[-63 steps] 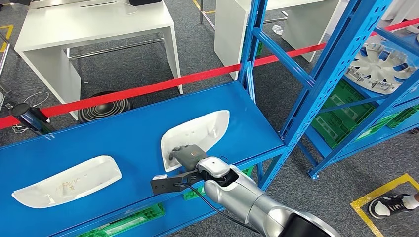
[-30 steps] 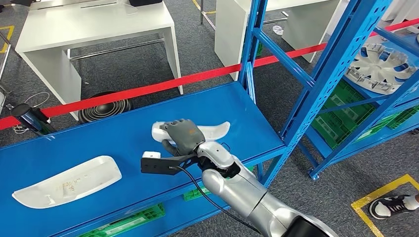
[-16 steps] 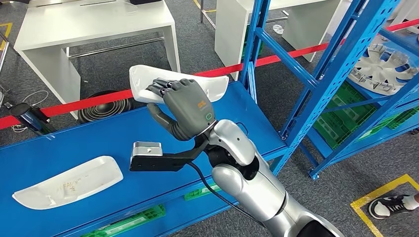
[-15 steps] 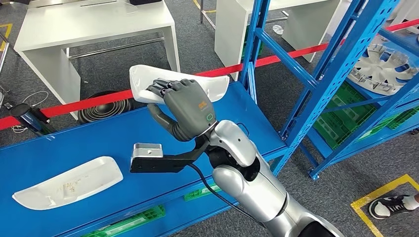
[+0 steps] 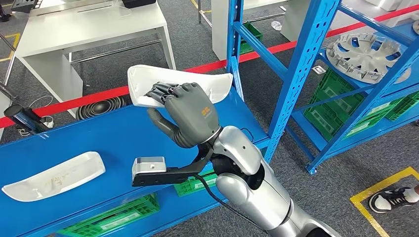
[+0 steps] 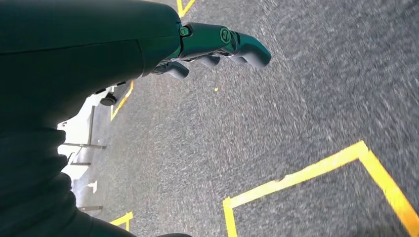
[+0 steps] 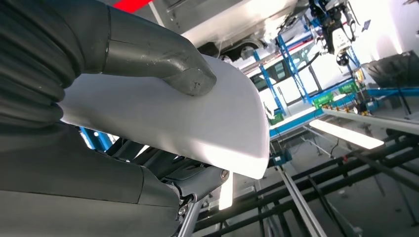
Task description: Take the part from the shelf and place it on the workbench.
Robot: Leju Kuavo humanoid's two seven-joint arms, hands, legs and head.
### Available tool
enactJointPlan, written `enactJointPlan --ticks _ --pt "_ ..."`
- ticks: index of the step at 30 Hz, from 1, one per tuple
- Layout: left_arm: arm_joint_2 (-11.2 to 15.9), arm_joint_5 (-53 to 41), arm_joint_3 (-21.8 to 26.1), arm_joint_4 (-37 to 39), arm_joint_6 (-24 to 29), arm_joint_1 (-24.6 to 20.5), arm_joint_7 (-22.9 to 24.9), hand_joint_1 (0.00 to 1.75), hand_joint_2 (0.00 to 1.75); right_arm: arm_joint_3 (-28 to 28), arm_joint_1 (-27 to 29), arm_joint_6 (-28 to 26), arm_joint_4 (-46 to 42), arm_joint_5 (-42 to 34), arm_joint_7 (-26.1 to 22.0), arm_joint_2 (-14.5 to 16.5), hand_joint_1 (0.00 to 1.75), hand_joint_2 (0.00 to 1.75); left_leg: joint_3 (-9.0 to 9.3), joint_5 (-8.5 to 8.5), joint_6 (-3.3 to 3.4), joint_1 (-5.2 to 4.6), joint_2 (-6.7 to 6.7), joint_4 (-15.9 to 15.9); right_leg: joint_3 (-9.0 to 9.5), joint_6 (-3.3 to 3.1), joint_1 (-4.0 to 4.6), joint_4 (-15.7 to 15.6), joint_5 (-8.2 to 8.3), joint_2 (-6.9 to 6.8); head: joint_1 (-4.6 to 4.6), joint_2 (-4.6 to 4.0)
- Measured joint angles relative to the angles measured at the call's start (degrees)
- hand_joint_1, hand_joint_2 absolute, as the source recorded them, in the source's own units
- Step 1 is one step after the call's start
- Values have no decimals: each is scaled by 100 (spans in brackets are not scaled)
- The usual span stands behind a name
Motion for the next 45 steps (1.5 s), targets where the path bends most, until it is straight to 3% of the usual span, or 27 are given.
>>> enactJointPlan --ticks 1,2,3,4,6,8,11,12,14,16,17,18,20,22,24,26,28,31,32,34,36,38,39,41,42,43,45 --pt "3 -17 0 -1 -10 -1 -13 0 175 1 42 -3 -17 27 -3 0 175 175 -74 -179 0 -6 0 343 -60 -9 19 6 43 -5 -1 0" --pt "7 -27 0 -1 -14 -2 -28 0 175 1 81 -3 -31 49 -7 -1 175 175 -74 -251 10 -14 0 540 -120 -14 39 13 84 -8 -1 0" --pt "13 -30 0 -3 -13 -2 -43 0 175 2 109 1 -45 68 -12 -1 175 175 26 -218 31 -24 -1 530 -176 -17 58 19 123 -10 0 0" --pt "18 -27 1 -5 -9 -4 -59 0 175 2 126 6 -58 78 -20 -2 175 175 240 -108 64 -39 -1 294 -223 -16 74 24 160 -10 0 0" --pt "30 -23 3 -15 -1 -18 -94 0 175 2 132 16 -83 66 -55 1 175 175 832 72 157 -88 -1 -519 -292 7 99 31 233 -10 4 0" --pt "34 -26 4 -23 3 -30 -120 0 175 3 120 20 -94 -4 -115 5 175 175 1139 137 219 -144 -3 -1021 -316 64 98 26 303 -19 3 0" --pt "32 22 8 -27 31 -22 -98 0 175 4 76 20 -92 -132 -181 7 175 175 1081 234 302 -149 4 -1121 -342 174 90 8 367 -23 -3 0" --pt "34 51 14 -28 48 -19 -82 0 175 7 56 21 -88 -156 -190 7 175 175 1051 291 344 -132 17 -1139 -383 204 90 70 279 -23 3 0" --pt "45 94 38 -32 77 -9 -58 0 175 15 4 22 -67 -193 -200 6 175 175 950 419 406 -107 43 -1159 -559 257 72 519 -165 -24 16 0" --pt "60 125 72 -34 95 15 -52 0 175 26 -38 19 -35 -227 -193 3 175 175 786 533 422 -107 53 -1136 -775 305 50 1258 -637 -26 24 0" --pt "65 148 87 -34 98 31 -52 0 175 31 -45 16 -17 -244 -183 -1 175 175 701 583 417 -107 58 -1117 -811 322 41 1520 -717 -27 24 0" --pt "69 167 103 -34 100 48 -52 0 175 35 -47 11 -1 -258 -169 -3 175 175 615 631 408 -106 61 -1094 -749 332 33 1593 -677 -27 25 0" --pt "72 177 129 -33 101 76 -44 0 175 44 -63 -2 23 -273 -132 -7 175 175 455 718 377 -105 64 -1038 -305 325 21 1106 -409 -30 25 0" --pt "69 135 141 -32 96 92 -14 0 175 52 -98 -15 30 -273 -81 -10 175 175 338 795 323 -112 61 -983 216 277 38 336 -334 -31 20 0" --pt "61 92 142 -30 87 95 12 0 175 60 -126 -26 35 -267 -39 -33 175 175 300 873 249 -114 56 -969 372 200 69 0 -375 -24 31 0" --pt "39 79 142 -28 80 93 2 0 175 66 -133 -33 43 -264 -10 -73 175 175 286 938 166 -100 48 -994 301 108 76 -29 -275 -25 50 0" --pt "9 80 142 -25 65 86 -40 0 175 69 -130 -27 50 -262 6 -103 175 175 189 707 107 -86 39 -848 204 15 60 -61 -138 -37 50 0" --pt "-55 73 142 -15 35 61 -114 0 175 76 -104 6 73 -257 1 -137 175 175 -44 -107 63 -76 32 100 -27 -39 54 -68 77 -41 42 0" --pt "-73 52 142 -11 30 55 -127 0 175 82 -87 20 85 -256 5 -151 175 175 -71 -229 54 -74 32 416 -116 -34 57 -62 150 -41 42 0" --pt "-103 -54 139 -7 -1 49 -107 0 175 97 -57 51 101 -257 41 -178 175 175 110 -91 55 -74 31 556 -298 -10 58 -43 285 -42 42 0" --pt "-112 -213 123 -7 -41 48 -41 0 175 117 -46 105 102 -263 98 -192 175 175 652 117 85 -76 27 -67 -455 29 57 -12 401 -41 41 0" --pt "-111 -297 96 -9 -32 46 3 0 175 138 -50 149 101 -269 140 -197 175 175 1164 51 139 -100 12 -821 -539 89 65 13 506 -44 49 0" --pt "-110 -278 86 -10 -6 46 2 0 175 150 -53 158 101 -272 150 -197 175 175 1268 -11 172 -118 5 -1017 -551 126 66 5 562 -48 45 0" --pt "-108 -137 88 -9 63 65 -55 0 175 176 -48 167 101 -276 153 -208 175 175 1228 53 257 -129 10 -1081 -557 203 62 -42 675 -50 33 0" --pt "-105 -51 95 -9 94 77 -94 0 175 187 -39 169 98 -277 148 -221 175 175 1193 119 307 -122 25 -1090 -586 240 57 -30 649 -44 29 0" --pt "-98 24 106 -10 120 94 -132 0 175 197 -25 174 95 -276 139 -244 175 175 1139 197 359 -109 44 -1106 -640 273 52 69 506 -38 37 0" --pt "-82 113 135 -15 156 140 -134 0 175 216 13 182 90 -263 104 -298 175 175 983 361 425 -101 71 -1116 -814 326 39 607 -62 -32 52 0"
